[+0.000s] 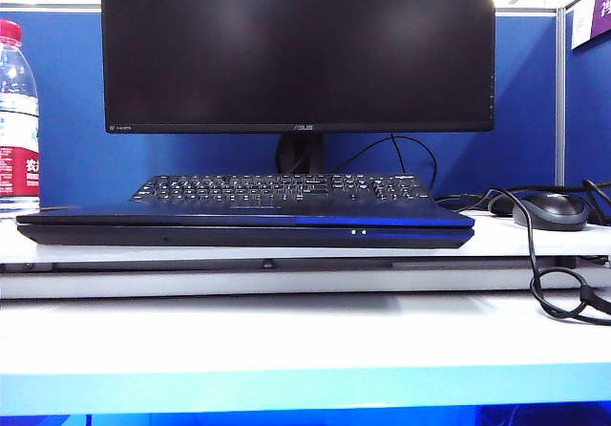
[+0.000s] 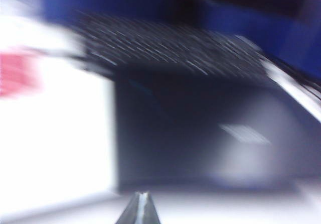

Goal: Close the lid of the black laptop.

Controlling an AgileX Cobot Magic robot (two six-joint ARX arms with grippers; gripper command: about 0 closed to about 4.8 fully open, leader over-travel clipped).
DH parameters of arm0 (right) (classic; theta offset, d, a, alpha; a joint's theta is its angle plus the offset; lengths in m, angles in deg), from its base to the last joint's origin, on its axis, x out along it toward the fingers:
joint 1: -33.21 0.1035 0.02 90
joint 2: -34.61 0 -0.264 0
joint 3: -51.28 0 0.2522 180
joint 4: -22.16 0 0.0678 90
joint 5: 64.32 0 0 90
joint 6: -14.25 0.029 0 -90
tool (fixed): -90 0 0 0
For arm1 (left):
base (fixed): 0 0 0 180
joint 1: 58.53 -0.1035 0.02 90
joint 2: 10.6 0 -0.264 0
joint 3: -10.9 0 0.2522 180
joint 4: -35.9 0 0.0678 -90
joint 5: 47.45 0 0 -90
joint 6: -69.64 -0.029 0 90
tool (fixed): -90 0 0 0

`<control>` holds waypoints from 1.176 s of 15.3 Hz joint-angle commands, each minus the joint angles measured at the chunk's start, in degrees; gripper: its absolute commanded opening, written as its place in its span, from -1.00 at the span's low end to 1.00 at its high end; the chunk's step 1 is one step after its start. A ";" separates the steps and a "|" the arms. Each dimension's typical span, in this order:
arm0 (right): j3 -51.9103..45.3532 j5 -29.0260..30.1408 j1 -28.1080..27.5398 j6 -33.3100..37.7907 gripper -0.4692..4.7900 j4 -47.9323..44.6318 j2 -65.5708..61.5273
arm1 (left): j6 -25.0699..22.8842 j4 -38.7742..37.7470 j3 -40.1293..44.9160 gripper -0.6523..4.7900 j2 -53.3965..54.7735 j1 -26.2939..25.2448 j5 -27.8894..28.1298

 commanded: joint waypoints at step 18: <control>0.28 -0.11 0.02 0.24 -0.82 -0.74 0.07 | -6.21 12.11 6.99 -0.77 -1.42 -21.53 -2.56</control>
